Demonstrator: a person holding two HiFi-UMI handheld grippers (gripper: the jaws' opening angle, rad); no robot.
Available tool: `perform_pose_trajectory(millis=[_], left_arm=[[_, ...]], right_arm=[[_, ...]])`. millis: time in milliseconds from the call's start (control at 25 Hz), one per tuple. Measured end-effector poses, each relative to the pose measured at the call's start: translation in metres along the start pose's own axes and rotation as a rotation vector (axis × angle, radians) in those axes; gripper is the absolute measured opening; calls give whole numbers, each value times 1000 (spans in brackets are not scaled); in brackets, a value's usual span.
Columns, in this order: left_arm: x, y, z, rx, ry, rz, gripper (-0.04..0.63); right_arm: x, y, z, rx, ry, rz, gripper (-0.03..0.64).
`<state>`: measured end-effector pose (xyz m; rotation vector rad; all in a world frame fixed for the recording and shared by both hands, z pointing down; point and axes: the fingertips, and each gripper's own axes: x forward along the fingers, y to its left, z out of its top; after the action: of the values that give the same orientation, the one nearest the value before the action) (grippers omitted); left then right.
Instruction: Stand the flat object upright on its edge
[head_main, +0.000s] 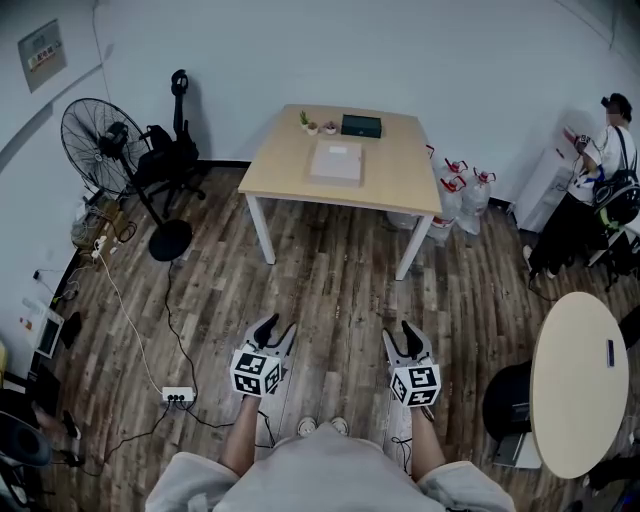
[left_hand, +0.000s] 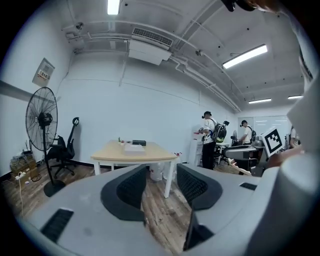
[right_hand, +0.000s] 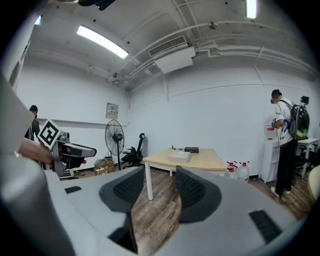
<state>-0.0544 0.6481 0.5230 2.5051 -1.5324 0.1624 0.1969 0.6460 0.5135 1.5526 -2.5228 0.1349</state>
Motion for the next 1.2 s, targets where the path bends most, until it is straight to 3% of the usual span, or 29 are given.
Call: perform_pose_trajectory(millis=[80,240,1200], left_arm=[[4,-6,-1,5,7,-28,236],[9,-14,0,17,11,-42,279],[48,-25,-8,30,30,8,279]], right_arm=[[3,0,0,-15,2,18,276],[8,-3,-5,-47,20,33,398],[28,-33,-22,-54,52,90,368]])
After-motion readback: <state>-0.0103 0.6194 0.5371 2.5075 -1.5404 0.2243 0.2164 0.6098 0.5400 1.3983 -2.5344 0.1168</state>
